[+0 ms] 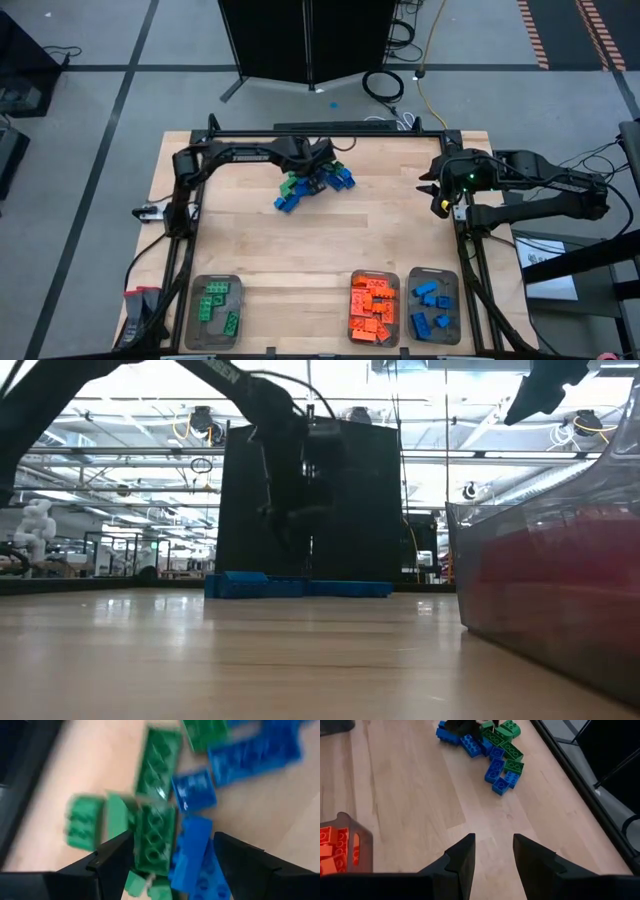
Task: Sort blocks
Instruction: Put the blue game piece into the right black bin
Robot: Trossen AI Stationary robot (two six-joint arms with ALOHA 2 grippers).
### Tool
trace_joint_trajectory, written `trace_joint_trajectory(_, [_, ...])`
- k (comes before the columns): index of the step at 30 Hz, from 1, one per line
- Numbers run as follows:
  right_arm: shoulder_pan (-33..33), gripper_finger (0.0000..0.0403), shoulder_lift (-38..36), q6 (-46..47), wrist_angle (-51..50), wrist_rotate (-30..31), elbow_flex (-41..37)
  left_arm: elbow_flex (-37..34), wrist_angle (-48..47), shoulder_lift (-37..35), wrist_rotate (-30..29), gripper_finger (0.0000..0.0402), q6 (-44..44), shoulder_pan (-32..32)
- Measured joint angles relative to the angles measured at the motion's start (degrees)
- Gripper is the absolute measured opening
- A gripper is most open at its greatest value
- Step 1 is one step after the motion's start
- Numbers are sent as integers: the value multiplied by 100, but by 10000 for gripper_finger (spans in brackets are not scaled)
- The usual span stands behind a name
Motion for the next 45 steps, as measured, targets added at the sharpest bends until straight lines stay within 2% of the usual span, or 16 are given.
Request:
trace_joint_trajectory(9, [-51, 130, 0, 178, 90, 321, 0, -190, 1, 275, 151, 274, 547, 31])
trace_joint_trajectory(12, [-103, 130, 0, 232, 206, 311, 0, -185, -2, 355, 264, 252, 688, 79])
trace_joint_trajectory(15, [-103, 130, 0, 342, 351, 320, 0, -189, 61, 391, 276, 195, 834, 87])
trace_joint_trajectory(21, [-103, 130, 2, 483, 474, 319, 0, -173, 122, 401, 59, 32, 1147, 96])
trace_joint_trajectory(22, [-103, 130, 2, 505, 482, 321, 0, -130, 73, 407, 202, 16, 1138, 109])
trace_joint_trajectory(29, [-103, 130, 2, 511, 634, 437, 0, 538, -423, 457, 342, 2, 1124, 66])
trace_joint_trajectory(35, [-103, 130, 2, 509, 688, 457, 2, 1003, -463, 453, 594, 1, 1094, 15])
trace_joint_trajectory(42, [-103, 129, 2, 507, 684, 459, 2, 1474, -1087, 443, 767, 1, 1087, -75])
trace_joint_trajectory(45, [-103, 129, 2, 509, 684, 459, 2, 1471, -1205, 442, 1155, 1, 938, -70])
